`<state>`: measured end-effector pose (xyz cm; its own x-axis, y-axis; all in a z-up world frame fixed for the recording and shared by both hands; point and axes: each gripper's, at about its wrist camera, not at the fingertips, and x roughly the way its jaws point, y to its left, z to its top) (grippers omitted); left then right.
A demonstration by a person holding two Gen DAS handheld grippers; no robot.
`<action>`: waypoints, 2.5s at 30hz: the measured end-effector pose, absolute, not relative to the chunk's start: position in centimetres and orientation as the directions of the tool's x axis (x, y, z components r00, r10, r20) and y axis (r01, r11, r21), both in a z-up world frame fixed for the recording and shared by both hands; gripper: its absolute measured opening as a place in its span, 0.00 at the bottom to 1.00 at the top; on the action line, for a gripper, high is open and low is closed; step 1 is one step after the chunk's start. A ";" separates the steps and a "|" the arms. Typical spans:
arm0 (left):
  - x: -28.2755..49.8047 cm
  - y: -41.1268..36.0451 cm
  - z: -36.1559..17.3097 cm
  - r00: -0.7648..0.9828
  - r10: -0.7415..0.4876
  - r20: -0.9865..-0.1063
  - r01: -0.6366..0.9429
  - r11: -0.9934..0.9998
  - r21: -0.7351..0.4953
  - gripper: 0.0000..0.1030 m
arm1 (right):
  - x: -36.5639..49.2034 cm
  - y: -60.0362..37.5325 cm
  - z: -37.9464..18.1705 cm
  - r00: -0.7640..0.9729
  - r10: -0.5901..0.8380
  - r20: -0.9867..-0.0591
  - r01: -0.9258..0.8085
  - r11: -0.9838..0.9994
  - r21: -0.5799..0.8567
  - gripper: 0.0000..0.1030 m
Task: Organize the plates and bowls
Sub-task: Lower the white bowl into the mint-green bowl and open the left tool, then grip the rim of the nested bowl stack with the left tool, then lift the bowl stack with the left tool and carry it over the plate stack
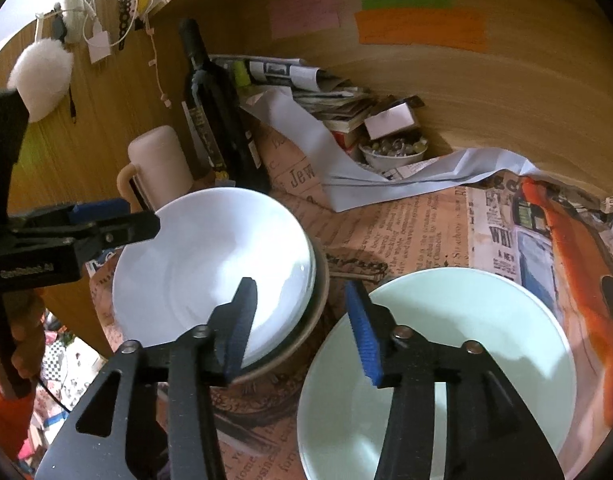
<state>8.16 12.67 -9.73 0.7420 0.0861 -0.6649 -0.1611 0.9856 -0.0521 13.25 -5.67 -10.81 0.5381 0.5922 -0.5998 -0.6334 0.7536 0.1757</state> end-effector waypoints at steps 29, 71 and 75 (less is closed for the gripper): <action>8.5 13.9 -14.8 0.701 -0.152 -0.696 -0.027 0.971 -0.239 0.46 | 14.9 -3.7 -13.2 0.448 0.594 -0.668 -0.591 0.757 0.278 0.37; 8.3 14.1 -13.2 0.734 -0.137 -0.666 -0.104 0.945 -0.309 0.35 | 14.9 -4.8 -11.4 0.538 0.593 -0.599 -0.546 0.787 0.288 0.28; 8.2 13.5 -12.1 0.751 -0.130 -0.647 -0.088 0.952 -0.293 0.35 | 14.9 -5.5 -10.9 0.542 0.600 -0.588 -0.544 0.784 0.299 0.28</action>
